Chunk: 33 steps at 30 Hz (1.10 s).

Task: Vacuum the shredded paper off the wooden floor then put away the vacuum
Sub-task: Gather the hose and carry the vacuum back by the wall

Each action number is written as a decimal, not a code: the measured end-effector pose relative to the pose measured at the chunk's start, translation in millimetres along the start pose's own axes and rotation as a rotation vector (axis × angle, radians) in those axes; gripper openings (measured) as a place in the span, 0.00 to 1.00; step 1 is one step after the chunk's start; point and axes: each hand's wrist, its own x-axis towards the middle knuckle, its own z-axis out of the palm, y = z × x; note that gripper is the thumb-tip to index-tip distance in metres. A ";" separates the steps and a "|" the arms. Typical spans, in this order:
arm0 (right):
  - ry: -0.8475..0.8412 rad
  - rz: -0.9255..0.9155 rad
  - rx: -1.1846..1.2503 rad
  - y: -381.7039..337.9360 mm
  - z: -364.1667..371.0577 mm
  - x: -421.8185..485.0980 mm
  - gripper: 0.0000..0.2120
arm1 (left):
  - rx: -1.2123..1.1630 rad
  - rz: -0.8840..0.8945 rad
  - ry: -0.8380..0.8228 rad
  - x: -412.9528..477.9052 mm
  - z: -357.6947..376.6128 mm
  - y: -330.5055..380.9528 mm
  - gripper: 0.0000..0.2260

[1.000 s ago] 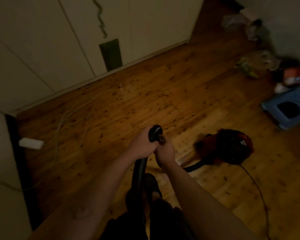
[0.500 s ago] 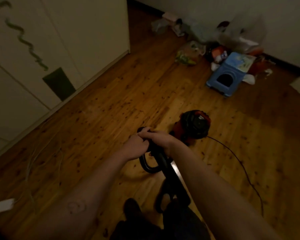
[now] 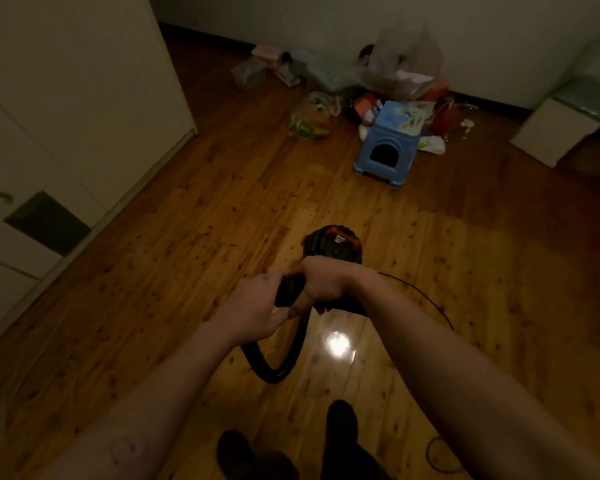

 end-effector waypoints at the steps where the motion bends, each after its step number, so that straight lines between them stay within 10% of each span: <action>1: 0.019 -0.014 -0.037 9.7 -7.7 -6.9 0.17 | -0.025 0.022 0.005 7.7 2.5 10.3 0.25; 12: 0.329 -0.147 -0.386 83.5 -54.5 -48.6 0.26 | 0.021 -0.065 0.171 67.9 16.3 83.0 0.26; 19: 1.239 -0.014 -0.210 113.8 -24.8 -53.9 0.13 | -0.075 -0.123 0.221 103.5 17.0 99.1 0.19; 28: 0.681 0.263 0.942 123.5 -25.3 -14.0 0.29 | -0.248 -0.135 0.168 164.8 42.9 120.2 0.15; 33: 0.905 0.310 1.361 133.7 -41.5 31.5 0.27 | -0.266 -0.065 0.132 205.5 52.0 123.8 0.16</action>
